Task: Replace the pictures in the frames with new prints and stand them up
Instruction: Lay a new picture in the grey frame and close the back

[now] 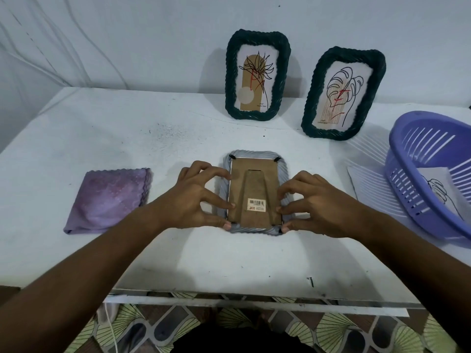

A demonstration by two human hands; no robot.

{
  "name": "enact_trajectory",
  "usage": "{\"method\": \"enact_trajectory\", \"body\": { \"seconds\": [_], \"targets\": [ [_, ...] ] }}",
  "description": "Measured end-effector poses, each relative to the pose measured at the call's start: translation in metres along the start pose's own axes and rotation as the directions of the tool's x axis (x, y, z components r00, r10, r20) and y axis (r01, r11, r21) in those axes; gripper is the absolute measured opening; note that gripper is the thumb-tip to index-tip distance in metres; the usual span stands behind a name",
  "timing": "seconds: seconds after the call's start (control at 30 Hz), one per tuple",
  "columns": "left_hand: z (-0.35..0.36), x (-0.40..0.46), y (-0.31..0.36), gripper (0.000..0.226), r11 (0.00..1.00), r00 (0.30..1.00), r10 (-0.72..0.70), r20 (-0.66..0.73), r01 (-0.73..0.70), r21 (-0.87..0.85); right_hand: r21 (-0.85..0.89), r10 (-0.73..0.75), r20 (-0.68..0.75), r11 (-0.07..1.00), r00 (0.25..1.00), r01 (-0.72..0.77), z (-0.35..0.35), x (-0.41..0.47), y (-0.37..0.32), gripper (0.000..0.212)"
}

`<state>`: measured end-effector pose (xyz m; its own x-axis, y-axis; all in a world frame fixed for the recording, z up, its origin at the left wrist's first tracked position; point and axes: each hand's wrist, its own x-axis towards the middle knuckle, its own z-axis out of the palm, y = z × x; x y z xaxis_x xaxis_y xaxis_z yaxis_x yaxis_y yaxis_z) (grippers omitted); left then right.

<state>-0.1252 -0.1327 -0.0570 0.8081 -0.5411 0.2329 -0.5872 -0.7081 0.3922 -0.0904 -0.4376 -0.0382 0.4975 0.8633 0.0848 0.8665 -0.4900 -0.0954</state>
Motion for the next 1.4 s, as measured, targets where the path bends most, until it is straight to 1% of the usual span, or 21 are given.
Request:
{"method": "enact_trajectory", "body": {
  "seconds": [0.1,0.17,0.23,0.33,0.43,0.53,0.67,0.73,0.77,0.8,0.83,0.87,0.9,0.93,0.97,1.07,1.17,1.23,1.27,1.33,1.4],
  "targets": [
    [-0.001,0.001,0.001,0.047,1.000,1.000,0.009,0.009,-0.009,0.011,0.004,-0.022,-0.016,1.000,1.000,0.022,0.000,0.000,0.000,0.043],
    [0.000,0.002,0.003,0.042,0.999,1.000,0.026,-0.004,-0.026,0.030,0.004,-0.035,-0.063,0.999,0.997,0.035,0.002,0.000,-0.003,0.037],
    [0.004,0.003,0.006,0.035,0.999,0.998,0.031,-0.050,-0.029,0.037,0.025,-0.031,-0.133,0.999,0.991,0.034,0.010,-0.001,-0.008,0.028],
    [0.010,0.003,0.008,0.029,1.000,0.994,0.008,-0.106,-0.006,0.016,0.107,0.021,-0.236,0.994,0.971,0.004,0.021,-0.003,-0.015,0.021],
    [0.011,0.000,0.005,0.030,1.000,0.995,-0.008,-0.097,0.007,-0.016,0.203,0.092,-0.318,0.979,0.944,-0.027,0.028,-0.006,-0.021,0.017],
    [0.011,0.000,0.002,0.030,0.999,0.995,-0.018,-0.094,0.014,-0.036,0.266,0.159,-0.325,0.961,0.932,-0.072,0.033,-0.004,-0.025,0.014],
    [0.011,-0.001,0.002,0.030,0.998,0.995,-0.035,-0.096,0.030,-0.053,0.328,0.216,-0.278,0.937,0.936,-0.119,0.035,-0.005,-0.030,0.016],
    [0.012,-0.002,0.001,0.032,0.994,0.992,-0.058,-0.114,0.047,-0.099,0.420,0.306,-0.252,0.889,0.918,-0.181,0.033,-0.005,-0.030,0.018],
    [0.012,-0.001,0.001,0.034,0.988,0.988,-0.090,-0.128,0.072,-0.138,0.475,0.386,-0.251,0.848,0.888,-0.235,0.031,-0.004,-0.029,0.019],
    [0.013,0.001,0.002,0.038,0.978,0.980,-0.136,-0.146,0.109,-0.178,0.515,0.485,-0.260,0.801,0.835,-0.305,0.031,-0.002,-0.027,0.022],
    [0.012,0.004,0.002,0.043,0.966,0.969,-0.186,-0.163,0.150,-0.211,0.538,0.587,-0.260,0.747,0.766,-0.390,0.029,0.002,-0.024,0.026],
    [0.012,0.008,0.003,0.046,0.954,0.956,-0.234,-0.175,0.192,-0.230,0.553,0.685,-0.221,0.674,0.694,-0.489,0.027,0.007,-0.022,0.032],
    [0.012,0.013,0.005,0.049,0.946,0.946,-0.272,-0.175,0.229,-0.231,0.566,0.763,-0.144,0.586,0.630,-0.580,0.023,0.013,-0.020,0.037],
    [0.012,0.019,0.005,0.050,0.941,0.940,-0.298,-0.168,0.259,-0.216,0.564,0.807,-0.068,0.516,0.587,-0.644,0.019,0.020,-0.019,0.038],
    [0.013,0.024,0.007,0.052,0.939,0.938,-0.314,-0.150,0.283,-0.194,0.550,0.821,-0.021,0.487,0.571,-0.679,0.016,0.025,-0.019,0.036],
    [0.019,0.033,0.008,0.059,0.930,0.934,-0.352,-0.058,0.342,-0.135,0.524,0.841,0.029,0.448,0.541,-0.724,0.012,0.034,-0.018,0.028],
    [0.017,0.037,0.010,0.060,0.919,0.924,-0.381,-0.040,0.373,-0.131,0.587,0.875,0.026,0.378,0.484,-0.716,0.006,0.036,-0.017,0.024],
    [0.009,0.039,0.014,0.047,0.913,0.919,-0.391,-0.057,0.380,-0.148,0.650,0.889,-0.011,0.354,0.457,-0.672,-0.005,0.039,-0.020,0.022],
    [0.002,0.040,0.016,0.039,0.903,0.912,-0.405,-0.063,0.388,-0.186,0.683,0.890,-0.031,0.351,0.455,-0.640,-0.012,0.042,-0.022,0.022],
    [-0.013,0.041,0.020,0.028,0.861,0.898,-0.436,-0.059,0.398,-0.317,0.752,0.881,-0.058,0.348,0.470,-0.559,-0.025,0.051,-0.030,0.021],
    [-0.028,0.039,0.023,0.024,0.800,0.882,-0.470,-0.032,0.410,-0.438,0.815,0.864,-0.086,0.347,0.496,-0.463,-0.035,0.062,-0.041,0.018]
  ]
}}
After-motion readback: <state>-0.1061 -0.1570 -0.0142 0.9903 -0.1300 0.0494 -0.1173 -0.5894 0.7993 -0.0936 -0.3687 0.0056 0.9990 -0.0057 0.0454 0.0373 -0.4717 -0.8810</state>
